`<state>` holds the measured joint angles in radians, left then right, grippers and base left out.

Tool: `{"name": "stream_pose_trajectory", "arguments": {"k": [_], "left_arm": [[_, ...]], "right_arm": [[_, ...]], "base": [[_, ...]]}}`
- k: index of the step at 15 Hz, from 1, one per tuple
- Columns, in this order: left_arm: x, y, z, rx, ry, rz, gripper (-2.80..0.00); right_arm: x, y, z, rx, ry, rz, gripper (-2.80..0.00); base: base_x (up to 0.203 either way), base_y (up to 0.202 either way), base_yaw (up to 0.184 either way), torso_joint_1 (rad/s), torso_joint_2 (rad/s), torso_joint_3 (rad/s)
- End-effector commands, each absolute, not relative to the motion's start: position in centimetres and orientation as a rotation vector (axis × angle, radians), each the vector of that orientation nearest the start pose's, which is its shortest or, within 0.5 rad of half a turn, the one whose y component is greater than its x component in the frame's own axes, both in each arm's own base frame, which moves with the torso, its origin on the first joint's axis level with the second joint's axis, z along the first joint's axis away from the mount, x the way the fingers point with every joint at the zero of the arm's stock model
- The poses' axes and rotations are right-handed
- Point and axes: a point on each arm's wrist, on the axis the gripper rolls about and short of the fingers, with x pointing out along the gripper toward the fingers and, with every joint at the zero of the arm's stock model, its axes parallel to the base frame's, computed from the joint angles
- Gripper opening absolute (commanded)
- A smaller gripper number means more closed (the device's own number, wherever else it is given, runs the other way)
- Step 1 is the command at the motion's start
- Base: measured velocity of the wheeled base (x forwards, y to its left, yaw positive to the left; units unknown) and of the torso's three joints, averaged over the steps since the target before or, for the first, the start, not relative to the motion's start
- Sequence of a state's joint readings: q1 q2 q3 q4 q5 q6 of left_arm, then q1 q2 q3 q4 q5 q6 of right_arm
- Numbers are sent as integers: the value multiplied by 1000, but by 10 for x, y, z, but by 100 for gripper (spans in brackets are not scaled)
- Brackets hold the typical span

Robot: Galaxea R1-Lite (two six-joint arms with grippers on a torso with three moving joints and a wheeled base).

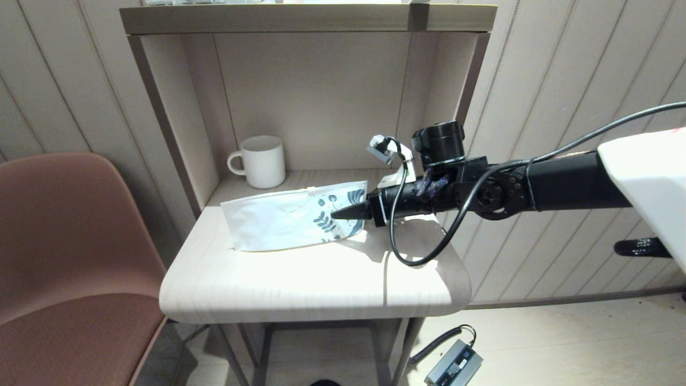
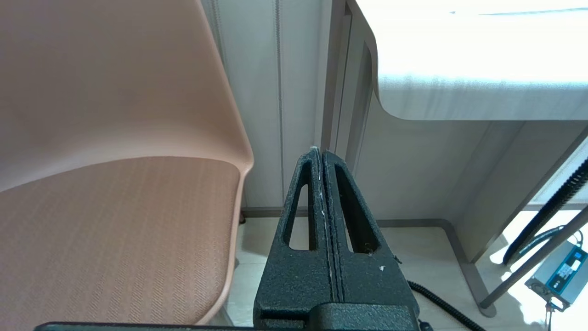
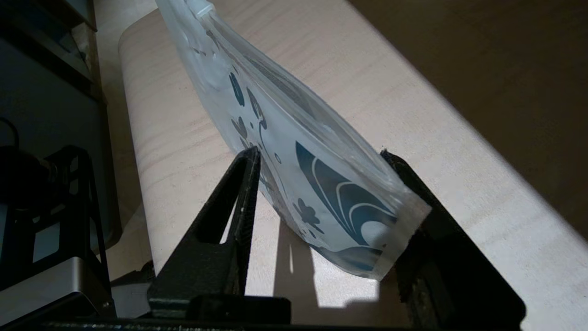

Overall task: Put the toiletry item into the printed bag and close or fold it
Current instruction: Pick up the storage bag

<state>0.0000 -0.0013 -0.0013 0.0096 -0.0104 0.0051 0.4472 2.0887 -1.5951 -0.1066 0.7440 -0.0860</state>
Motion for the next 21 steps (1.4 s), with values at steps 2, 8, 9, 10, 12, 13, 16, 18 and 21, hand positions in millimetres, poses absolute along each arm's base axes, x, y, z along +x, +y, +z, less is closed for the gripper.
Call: {"name": "stream_pose_trajectory", "arguments": {"k": [2, 8, 9, 10, 12, 13, 16, 18, 21], "left_arm": [[-23, 0, 75, 5, 8, -11, -280], [-23, 0, 75, 6, 5, -10, -280], [-23, 0, 75, 5, 9, -11, -280], [-23, 0, 75, 5, 5, -10, -280], [-23, 0, 75, 5, 5, -8, -280], [-23, 0, 75, 5, 3, -8, -280], [-23, 0, 76, 28, 3, -4, -280], [-28, -1, 92, 34, -43, -21, -280], [-42, -2, 155, 31, -98, -101, -280]], "right_arm": [[377, 201, 208, -18, 352, 1204, -280], [369, 205, 207, -37, 351, 1226, -280], [366, 204, 210, -39, 347, 1226, -280], [360, 200, 214, -41, 343, 1225, -280], [346, 193, 229, -45, 316, 1223, -280], [337, 188, 239, -48, 298, 1219, -280], [305, 172, 268, -54, 247, 1202, -280], [278, 158, 285, -60, 233, 1182, -280], [238, 140, 305, -72, 250, 1124, -280]], "base": [[0, 0, 0, 0, 0, 0], [0, 0, 0, 0, 0, 0], [0, 0, 0, 0, 0, 0], [0, 0, 0, 0, 0, 0], [0, 0, 0, 0, 0, 0], [0, 0, 0, 0, 0, 0], [0, 0, 0, 0, 0, 0], [0, 0, 0, 0, 0, 0], [0, 0, 0, 0, 0, 0]]}}
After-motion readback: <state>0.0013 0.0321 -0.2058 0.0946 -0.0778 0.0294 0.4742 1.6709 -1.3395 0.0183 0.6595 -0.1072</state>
